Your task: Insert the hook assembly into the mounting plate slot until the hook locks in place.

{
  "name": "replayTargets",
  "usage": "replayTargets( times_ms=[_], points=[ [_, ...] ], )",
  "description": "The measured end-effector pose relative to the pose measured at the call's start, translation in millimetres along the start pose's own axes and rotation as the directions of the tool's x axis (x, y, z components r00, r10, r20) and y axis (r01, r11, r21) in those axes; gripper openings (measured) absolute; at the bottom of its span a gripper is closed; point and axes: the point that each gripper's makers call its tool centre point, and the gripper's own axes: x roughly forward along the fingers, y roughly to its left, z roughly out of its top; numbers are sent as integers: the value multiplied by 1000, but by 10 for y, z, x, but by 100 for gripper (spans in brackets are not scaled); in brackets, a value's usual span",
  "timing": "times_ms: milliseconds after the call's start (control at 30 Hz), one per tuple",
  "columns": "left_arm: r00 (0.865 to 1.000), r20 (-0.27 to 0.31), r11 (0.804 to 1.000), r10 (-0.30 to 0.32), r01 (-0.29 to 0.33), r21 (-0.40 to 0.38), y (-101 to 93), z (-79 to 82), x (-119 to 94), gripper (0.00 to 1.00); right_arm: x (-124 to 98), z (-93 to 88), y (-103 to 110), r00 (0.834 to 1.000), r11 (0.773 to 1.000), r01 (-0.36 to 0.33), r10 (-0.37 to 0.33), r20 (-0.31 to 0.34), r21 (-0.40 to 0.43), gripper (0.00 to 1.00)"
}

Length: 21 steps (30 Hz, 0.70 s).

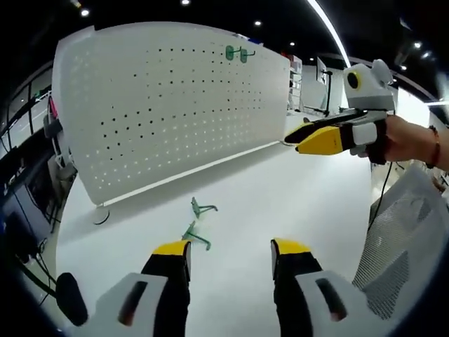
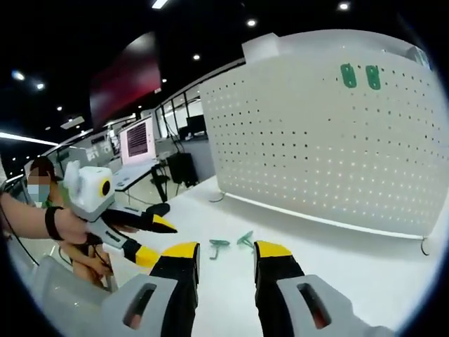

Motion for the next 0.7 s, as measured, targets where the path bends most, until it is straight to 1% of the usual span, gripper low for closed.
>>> replayTargets(
  times_ms=[67,233,433,533,700],
  points=[
    [1000,5,1000,1,-1,-8,22,1,18,45,-4,-8,-1,1000,1000,-1,1,-3,1,30],
    [1000,-26,1000,2,-2,-4,65,-49,78,42,-12,-38,-2,1000,1000,-4,4,-9,1,30],
    [999,-33,1000,21,-22,-15,142,-43,128,36,-30,-70,-24,1000,1000,4,-4,-18,11,30],
    [999,-21,998,28,-29,-56,182,-24,146,36,-60,-73,-9,1000,1000,5,-5,-15,13,30],
    [999,-31,998,36,-37,-46,238,-31,208,31,-86,-105,-31,999,1000,25,-25,-20,14,29]
  ],
)
